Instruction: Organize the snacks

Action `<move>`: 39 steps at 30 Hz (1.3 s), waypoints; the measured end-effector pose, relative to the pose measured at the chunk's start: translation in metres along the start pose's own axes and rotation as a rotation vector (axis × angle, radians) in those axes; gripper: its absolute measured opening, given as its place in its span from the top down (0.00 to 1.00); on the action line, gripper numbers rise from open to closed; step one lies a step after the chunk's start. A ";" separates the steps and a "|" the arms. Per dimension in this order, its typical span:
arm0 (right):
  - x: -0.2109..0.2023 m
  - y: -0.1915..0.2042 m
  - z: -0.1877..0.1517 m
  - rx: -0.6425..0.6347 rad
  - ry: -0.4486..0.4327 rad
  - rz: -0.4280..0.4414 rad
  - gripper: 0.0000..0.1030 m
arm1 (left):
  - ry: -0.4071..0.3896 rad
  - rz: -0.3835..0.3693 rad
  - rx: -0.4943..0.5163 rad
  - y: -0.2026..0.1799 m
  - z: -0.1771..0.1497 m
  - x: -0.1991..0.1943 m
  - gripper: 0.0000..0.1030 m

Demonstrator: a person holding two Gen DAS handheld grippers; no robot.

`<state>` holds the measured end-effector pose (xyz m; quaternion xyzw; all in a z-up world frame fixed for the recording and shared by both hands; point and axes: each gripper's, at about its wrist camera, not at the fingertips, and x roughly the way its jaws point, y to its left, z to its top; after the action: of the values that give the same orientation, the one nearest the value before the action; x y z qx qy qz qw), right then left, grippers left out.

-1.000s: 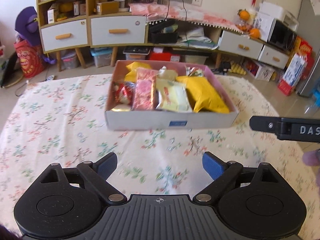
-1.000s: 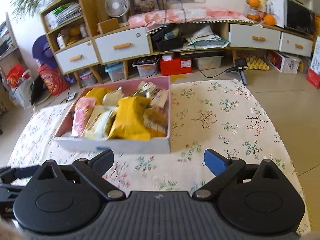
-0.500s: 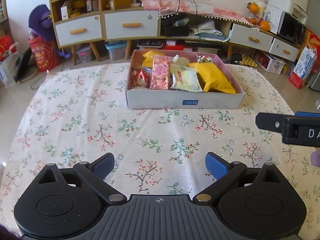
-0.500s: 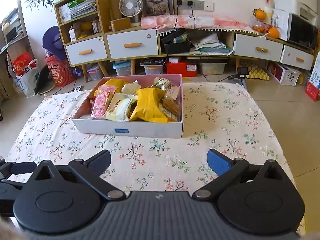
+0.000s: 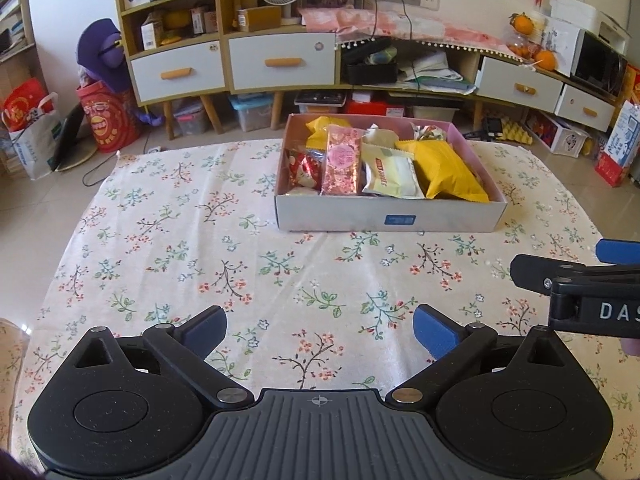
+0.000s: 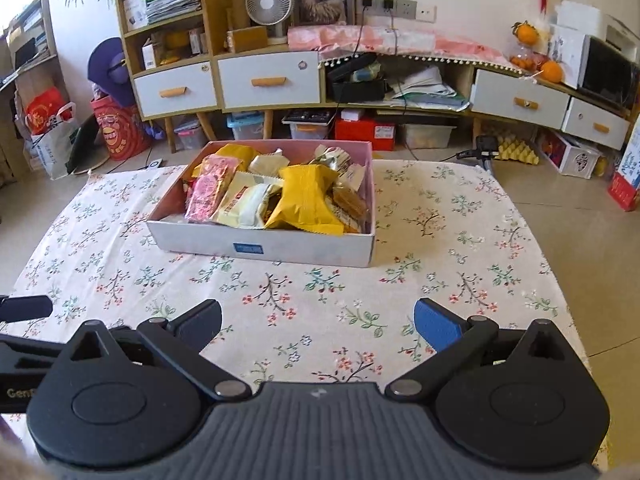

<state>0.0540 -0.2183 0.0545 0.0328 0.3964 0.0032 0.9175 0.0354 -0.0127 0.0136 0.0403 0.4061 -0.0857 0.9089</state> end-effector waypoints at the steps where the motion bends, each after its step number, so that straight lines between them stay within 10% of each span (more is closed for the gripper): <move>1: -0.001 0.001 0.000 -0.003 -0.002 0.001 0.00 | 0.003 0.005 -0.002 0.000 0.000 0.000 0.02; 39: 0.003 0.012 -0.005 -0.076 0.024 -0.042 0.00 | 0.003 0.083 -0.045 0.005 0.003 -0.006 0.02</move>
<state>0.0529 -0.2057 0.0492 -0.0104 0.4077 -0.0005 0.9130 0.0343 -0.0069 0.0201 0.0368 0.4074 -0.0386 0.9117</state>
